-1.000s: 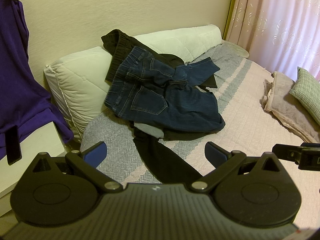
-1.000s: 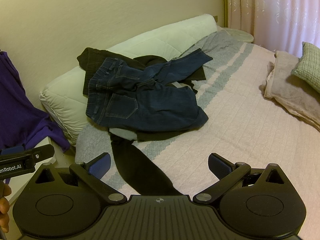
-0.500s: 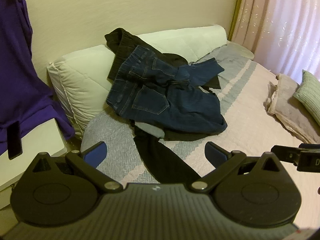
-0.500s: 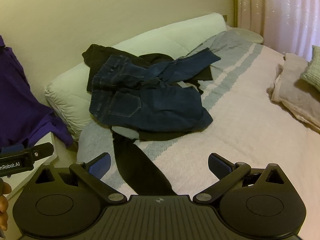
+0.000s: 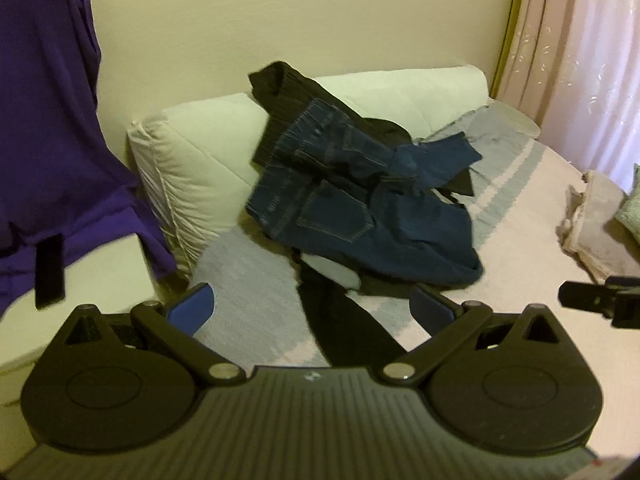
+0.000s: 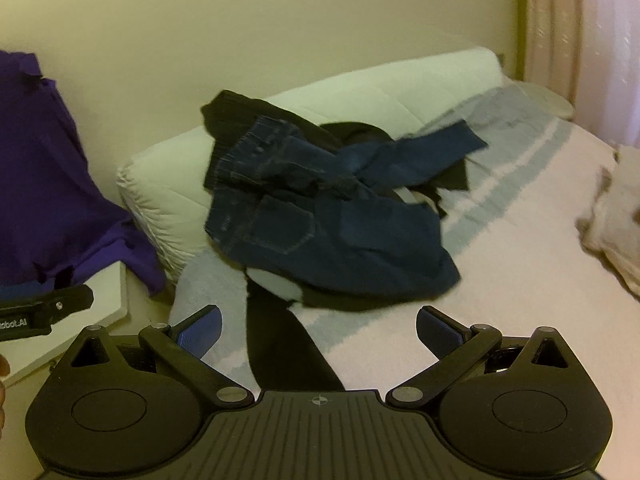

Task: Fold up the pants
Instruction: 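Reach both grippers into the blue jeans and close on the waistband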

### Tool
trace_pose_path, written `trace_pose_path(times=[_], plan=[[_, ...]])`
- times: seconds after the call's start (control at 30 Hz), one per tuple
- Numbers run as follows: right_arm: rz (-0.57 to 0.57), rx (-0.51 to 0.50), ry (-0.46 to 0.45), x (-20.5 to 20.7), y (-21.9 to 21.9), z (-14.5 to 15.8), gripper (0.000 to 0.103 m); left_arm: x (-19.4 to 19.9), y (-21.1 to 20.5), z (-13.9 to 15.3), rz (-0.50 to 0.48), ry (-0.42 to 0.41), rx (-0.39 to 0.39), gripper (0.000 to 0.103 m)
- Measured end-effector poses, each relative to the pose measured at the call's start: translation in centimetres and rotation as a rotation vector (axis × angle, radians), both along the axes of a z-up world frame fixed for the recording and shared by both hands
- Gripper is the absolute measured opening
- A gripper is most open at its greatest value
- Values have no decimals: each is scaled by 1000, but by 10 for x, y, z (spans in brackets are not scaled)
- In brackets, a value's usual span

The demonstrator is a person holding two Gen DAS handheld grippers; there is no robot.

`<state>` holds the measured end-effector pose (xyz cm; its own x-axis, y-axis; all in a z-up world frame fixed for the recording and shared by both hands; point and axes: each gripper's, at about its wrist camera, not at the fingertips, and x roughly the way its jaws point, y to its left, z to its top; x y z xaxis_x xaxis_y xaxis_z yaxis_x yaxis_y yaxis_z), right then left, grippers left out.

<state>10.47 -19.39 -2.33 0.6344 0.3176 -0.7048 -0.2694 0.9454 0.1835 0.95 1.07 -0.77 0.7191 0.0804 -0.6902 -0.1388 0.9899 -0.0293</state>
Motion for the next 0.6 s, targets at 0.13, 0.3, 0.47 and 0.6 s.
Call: trace_pose_path(times=[0.13, 0.3, 0.47, 0.6], plan=[[52, -32, -30, 27, 30, -11, 101, 20, 26, -7, 17, -17, 24, 102], [106, -99, -58, 73, 83, -38, 101, 74, 72, -29, -15, 21, 44, 102], [141, -154, -65, 128, 146, -85, 101, 147, 120, -62, -97, 62, 53, 102], [183, -187, -95, 167, 192, -130, 101, 206, 156, -92, -170, 78, 31, 102]])
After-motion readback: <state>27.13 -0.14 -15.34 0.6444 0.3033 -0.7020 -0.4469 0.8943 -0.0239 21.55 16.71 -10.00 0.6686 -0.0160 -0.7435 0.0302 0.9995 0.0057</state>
